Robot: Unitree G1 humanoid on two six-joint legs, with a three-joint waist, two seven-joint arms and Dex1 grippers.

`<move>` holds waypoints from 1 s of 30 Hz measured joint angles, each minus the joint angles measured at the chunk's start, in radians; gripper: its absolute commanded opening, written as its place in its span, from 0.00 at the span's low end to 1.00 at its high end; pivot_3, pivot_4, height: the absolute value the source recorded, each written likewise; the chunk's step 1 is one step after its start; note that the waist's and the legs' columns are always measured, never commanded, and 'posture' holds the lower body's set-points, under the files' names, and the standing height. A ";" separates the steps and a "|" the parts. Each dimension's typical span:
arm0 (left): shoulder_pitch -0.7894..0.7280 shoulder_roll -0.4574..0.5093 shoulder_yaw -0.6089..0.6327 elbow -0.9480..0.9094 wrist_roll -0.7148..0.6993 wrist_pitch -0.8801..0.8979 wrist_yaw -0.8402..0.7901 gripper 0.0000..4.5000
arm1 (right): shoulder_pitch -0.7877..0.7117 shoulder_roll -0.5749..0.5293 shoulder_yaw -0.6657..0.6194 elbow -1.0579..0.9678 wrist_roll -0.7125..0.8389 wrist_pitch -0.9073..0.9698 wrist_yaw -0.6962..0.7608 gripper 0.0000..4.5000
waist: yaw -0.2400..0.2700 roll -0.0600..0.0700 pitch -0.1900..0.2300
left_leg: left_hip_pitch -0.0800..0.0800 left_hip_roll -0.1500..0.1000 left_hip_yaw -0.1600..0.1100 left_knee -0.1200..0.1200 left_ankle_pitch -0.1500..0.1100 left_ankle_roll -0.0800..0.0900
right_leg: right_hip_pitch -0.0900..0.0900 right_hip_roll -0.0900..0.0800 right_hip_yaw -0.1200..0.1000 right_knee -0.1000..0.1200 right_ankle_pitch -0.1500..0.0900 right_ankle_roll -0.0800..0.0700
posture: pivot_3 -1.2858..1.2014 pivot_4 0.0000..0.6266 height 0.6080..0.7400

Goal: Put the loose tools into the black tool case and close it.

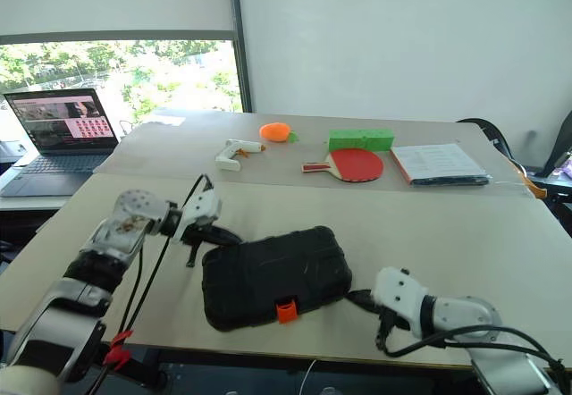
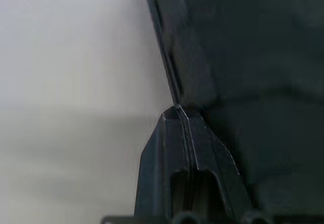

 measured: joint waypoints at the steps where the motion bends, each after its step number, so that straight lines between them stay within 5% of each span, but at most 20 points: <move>1: 0.001 0.005 0.005 -0.019 -0.005 0.028 -0.001 0.01 | 0.009 0.000 -0.005 -0.003 0.007 0.004 0.005 0.00 | 0.003 0.000 0.000 | 0.000 0.000 0.000 0.000 0.000 0.000 | 0.000 0.000 0.000 0.000 0.000 0.000 | 0.52 0.24 0.97; 9: -0.102 -0.041 0.071 -0.185 -0.158 0.388 0.027 0.01 | 0.072 0.001 0.012 -0.157 0.126 0.084 0.078 0.00 | 0.025 -0.002 0.001 | -0.005 -0.002 -0.002 0.004 0.000 0.000 | -0.001 -0.002 -0.001 0.000 0.001 0.002 | 0.52 0.24 0.97; 13: -0.120 -0.087 0.032 -0.288 -0.197 0.428 0.004 0.01 | 0.048 0.000 0.063 -0.159 0.126 0.116 0.104 0.00 | 0.024 -0.002 0.001 | -0.005 -0.002 -0.002 0.003 0.000 0.000 | -0.001 -0.002 -0.001 0.000 0.000 0.002 | 0.52 0.24 0.97; 22: -0.052 -0.077 -0.212 -0.355 -0.099 0.247 -0.111 0.01 | -0.067 0.021 0.181 -0.148 0.126 0.165 0.156 0.00 | 0.022 -0.001 0.001 | -0.004 -0.001 -0.002 0.002 0.000 0.000 | -0.002 0.000 0.000 0.000 0.000 0.001 | 0.52 0.24 0.97; 30: -0.080 -0.089 -0.250 -0.325 -0.013 0.056 -0.090 0.01 | -0.129 0.079 0.249 -0.145 0.126 0.205 0.153 0.00 | 0.025 0.000 0.000 | 0.002 -0.001 -0.001 0.003 0.000 0.000 | 0.004 0.000 0.000 -0.001 0.000 0.001 | 0.52 0.24 0.97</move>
